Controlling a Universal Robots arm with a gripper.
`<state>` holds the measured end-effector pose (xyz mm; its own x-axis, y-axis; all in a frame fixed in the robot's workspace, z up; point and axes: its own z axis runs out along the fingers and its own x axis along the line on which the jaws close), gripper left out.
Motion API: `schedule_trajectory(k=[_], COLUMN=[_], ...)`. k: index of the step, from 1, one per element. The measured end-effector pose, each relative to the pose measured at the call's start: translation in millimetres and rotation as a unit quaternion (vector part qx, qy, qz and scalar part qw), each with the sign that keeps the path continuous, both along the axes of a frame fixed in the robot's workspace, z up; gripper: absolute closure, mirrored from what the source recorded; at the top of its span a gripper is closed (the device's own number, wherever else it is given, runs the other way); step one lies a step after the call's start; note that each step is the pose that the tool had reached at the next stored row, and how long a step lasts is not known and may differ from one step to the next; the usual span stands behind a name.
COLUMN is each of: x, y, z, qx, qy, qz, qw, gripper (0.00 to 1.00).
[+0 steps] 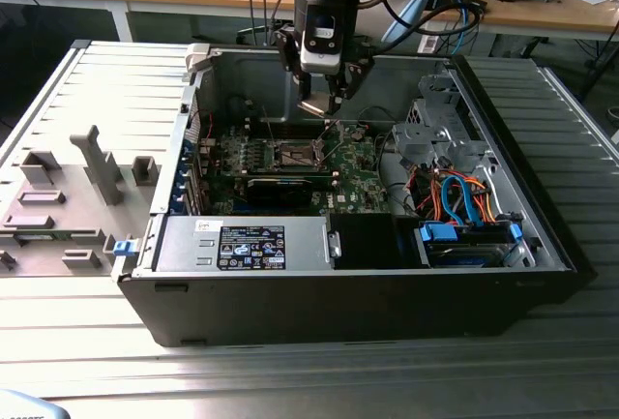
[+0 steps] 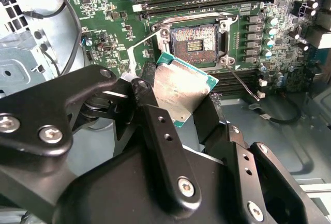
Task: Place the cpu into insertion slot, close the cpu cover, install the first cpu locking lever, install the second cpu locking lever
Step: 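Place the cpu into insertion slot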
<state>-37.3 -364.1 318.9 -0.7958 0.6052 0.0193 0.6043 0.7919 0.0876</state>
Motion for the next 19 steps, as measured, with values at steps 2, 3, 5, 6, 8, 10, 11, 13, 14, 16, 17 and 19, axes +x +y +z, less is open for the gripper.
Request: schedule_trajectory(k=[2,3,5,6,8,10,11,13,14,16,17,19], x=[0.0,0.0,0.0,0.0,0.0,0.0,0.0,0.0,0.0,0.0,0.0,0.0], y=[0.0,0.0,0.0,0.0,0.0,0.0,0.0,0.0,0.0,0.0,0.0,0.0], z=[0.0,0.0,0.0,0.0,0.0,0.0,0.0,0.0,0.0,0.0,0.0,0.0], qx=[0.0,0.0,0.0,0.0,0.0,0.0,0.0,0.0,0.0,-0.0001,0.0,0.0], qy=[0.0,0.0,0.0,0.0,0.0,0.0,0.0,0.0,0.0,0.0,0.0,0.0], qz=[-0.002,-0.003,-0.005,-0.006,-0.008,-0.01,-0.011,-0.013,-0.014,-0.015,-0.017,-0.018], qw=[1.0,1.0,0.99999,0.99998,0.99997,0.99995,0.99994,0.99992,0.99991,0.99988,0.99986,0.99983], gripper=[0.46,0.46,0.46,0.46,0.46,0.46,0.46,0.46,0.46,0.46,0.46,0.46])
